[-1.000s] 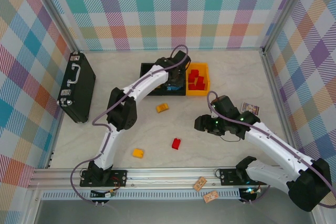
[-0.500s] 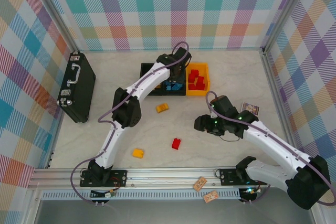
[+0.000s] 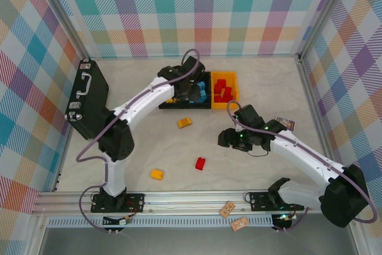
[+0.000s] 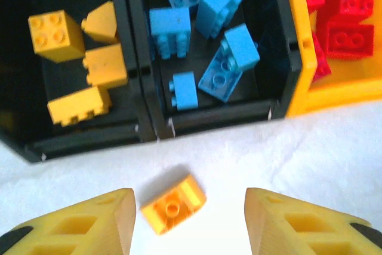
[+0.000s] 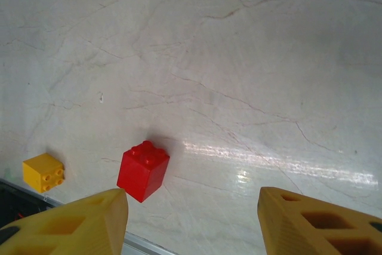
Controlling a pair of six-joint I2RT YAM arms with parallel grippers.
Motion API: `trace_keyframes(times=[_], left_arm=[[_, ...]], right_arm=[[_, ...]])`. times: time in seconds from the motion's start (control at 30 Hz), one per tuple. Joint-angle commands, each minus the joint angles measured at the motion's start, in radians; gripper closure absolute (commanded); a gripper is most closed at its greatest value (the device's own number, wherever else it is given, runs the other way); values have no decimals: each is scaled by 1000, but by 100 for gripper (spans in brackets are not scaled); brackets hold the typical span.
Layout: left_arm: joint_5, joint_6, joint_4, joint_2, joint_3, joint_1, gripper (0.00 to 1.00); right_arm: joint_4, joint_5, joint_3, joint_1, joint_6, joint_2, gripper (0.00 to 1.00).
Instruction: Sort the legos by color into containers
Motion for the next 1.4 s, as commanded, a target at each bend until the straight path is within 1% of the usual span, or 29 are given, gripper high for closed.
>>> trace_keyframes(times=[0.0,0.03,0.2,0.33,0.47,0.6,0.67,0.77,0.87,0.97,1.03,1.13,1.2,1.3,1.37], left_arm=[[26,-53,60,-115,-145,-10,48],[30,-67,65,-152,-193,-9,46],[57,-116,66,-315,-402,-14,45],[78,-158,26,-444,-556,-19,45],[94,-205,-42,-565,-684,-29,41],[136,-265,-74,-680,-811,-40,34],[149,-289,-95,-716,-852,-47,34],[172,-323,-105,-748,-911,-66,30],[190,-343,-102,-757,-959,-88,29],[207,-360,-87,-737,-1004,-113,28],[200,-371,-94,-714,-1018,-131,26],[200,-380,-88,-684,-1044,-154,25],[211,-388,-67,-673,-1066,-165,23],[243,-401,-13,-663,-1100,-177,23],[244,-408,5,-651,-1114,-185,23]], right_arm=[[13,-13,44,-1,-42,33,41],[15,-20,51,-1,-46,42,41],[28,-64,76,-1,-77,73,40],[47,-142,86,1,-140,81,40],[51,-219,94,3,-192,87,40],[49,-248,93,14,-212,88,40],[46,-251,92,20,-216,91,40],[42,-252,86,28,-219,93,40],[39,-247,76,37,-217,91,40],[43,-246,62,42,-209,87,40],[43,-244,56,45,-206,83,40],[46,-238,45,48,-198,74,40],[46,-233,35,48,-193,73,40],[53,-226,20,48,-180,69,40],[63,-224,10,50,-172,65,40]])
